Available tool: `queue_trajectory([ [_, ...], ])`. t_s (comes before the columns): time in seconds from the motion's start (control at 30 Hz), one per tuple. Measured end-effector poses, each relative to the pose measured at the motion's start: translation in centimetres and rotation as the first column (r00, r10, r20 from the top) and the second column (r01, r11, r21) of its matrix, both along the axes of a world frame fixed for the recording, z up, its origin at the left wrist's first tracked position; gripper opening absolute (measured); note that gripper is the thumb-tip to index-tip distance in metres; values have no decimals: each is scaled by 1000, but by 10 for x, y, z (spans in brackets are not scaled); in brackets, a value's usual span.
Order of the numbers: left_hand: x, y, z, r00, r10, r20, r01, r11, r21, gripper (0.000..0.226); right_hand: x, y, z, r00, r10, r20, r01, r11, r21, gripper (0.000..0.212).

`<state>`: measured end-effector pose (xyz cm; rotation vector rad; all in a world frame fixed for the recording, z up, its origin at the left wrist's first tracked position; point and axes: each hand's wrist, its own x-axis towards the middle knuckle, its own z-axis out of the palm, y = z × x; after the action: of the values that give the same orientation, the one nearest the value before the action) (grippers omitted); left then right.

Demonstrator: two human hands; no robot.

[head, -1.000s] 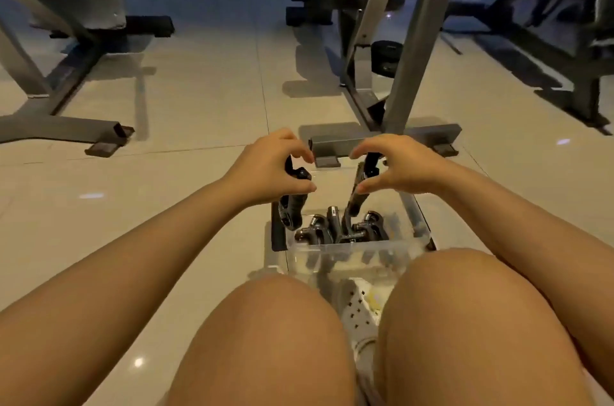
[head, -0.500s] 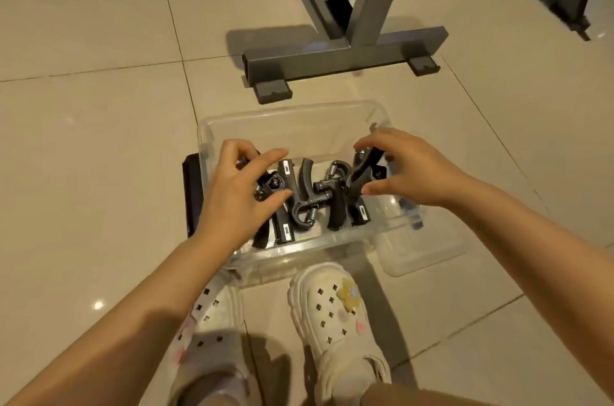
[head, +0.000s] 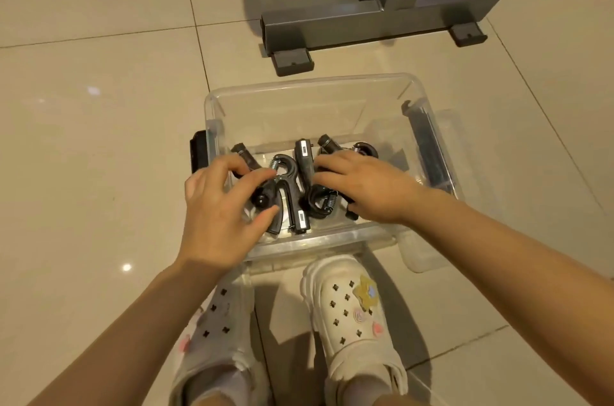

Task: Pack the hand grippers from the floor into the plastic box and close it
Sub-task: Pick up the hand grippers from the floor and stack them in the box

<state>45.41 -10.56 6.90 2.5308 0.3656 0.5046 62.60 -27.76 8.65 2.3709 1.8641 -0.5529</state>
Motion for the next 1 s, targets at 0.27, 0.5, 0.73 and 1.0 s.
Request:
queue_trajectory([
  [0.27, 2, 0, -3, 1000, 26, 8, -26, 1000, -8, 40, 1, 19, -11, 942, -232, -243, 186, 962, -200, 63],
  [0.5, 3, 3, -8, 1000, -16, -11, 15, 998, -69, 39, 23, 28, -38, 712, -688, -138, 655, 722, -223, 75],
  [0.73, 3, 2, -4, 997, 6, -82, -5, 1000, 7, 37, 6, 45, -58, 700, -714, 10, 667, 649, -366, 90],
  [1.0, 2, 2, -3, 993, 29, -118, -30, 999, -11, 37, 7, 44, -64, 645, -761, -70, 719, 636, -279, 73],
])
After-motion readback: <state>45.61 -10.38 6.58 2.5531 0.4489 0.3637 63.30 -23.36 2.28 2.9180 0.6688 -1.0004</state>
